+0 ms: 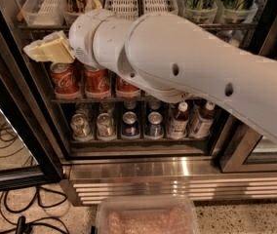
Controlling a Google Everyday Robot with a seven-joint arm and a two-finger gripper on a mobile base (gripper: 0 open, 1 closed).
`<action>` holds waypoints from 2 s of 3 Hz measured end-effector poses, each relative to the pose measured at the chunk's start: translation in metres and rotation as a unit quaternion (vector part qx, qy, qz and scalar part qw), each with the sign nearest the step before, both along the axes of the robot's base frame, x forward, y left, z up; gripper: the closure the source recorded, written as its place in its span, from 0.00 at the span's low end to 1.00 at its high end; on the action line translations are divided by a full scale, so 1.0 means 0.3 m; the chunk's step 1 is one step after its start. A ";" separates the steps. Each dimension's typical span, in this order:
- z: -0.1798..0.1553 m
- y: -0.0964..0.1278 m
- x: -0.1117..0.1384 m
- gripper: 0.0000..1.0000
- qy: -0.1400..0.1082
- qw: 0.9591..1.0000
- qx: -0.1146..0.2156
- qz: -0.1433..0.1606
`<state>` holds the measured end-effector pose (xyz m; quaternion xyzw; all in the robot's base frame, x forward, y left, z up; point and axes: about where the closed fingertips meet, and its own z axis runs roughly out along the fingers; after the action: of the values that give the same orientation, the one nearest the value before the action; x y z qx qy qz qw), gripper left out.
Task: Pick orange can from top shelf of fridge
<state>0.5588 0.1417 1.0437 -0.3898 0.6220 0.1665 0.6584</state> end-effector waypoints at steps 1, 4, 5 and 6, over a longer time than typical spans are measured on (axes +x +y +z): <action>0.003 -0.035 0.043 0.00 -0.005 1.000 -0.007 -0.006; 0.084 -0.065 0.079 0.06 -0.051 0.998 0.002 -0.036; 0.100 -0.091 0.100 0.12 -0.064 0.997 0.002 -0.050; 0.089 -0.104 0.120 0.27 -0.064 0.996 0.003 -0.056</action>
Offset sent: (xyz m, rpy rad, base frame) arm 0.0109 -0.0078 0.0006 -0.0108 -0.0081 -0.0079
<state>0.5948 0.1106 1.0704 -0.3623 0.5987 0.1058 0.7064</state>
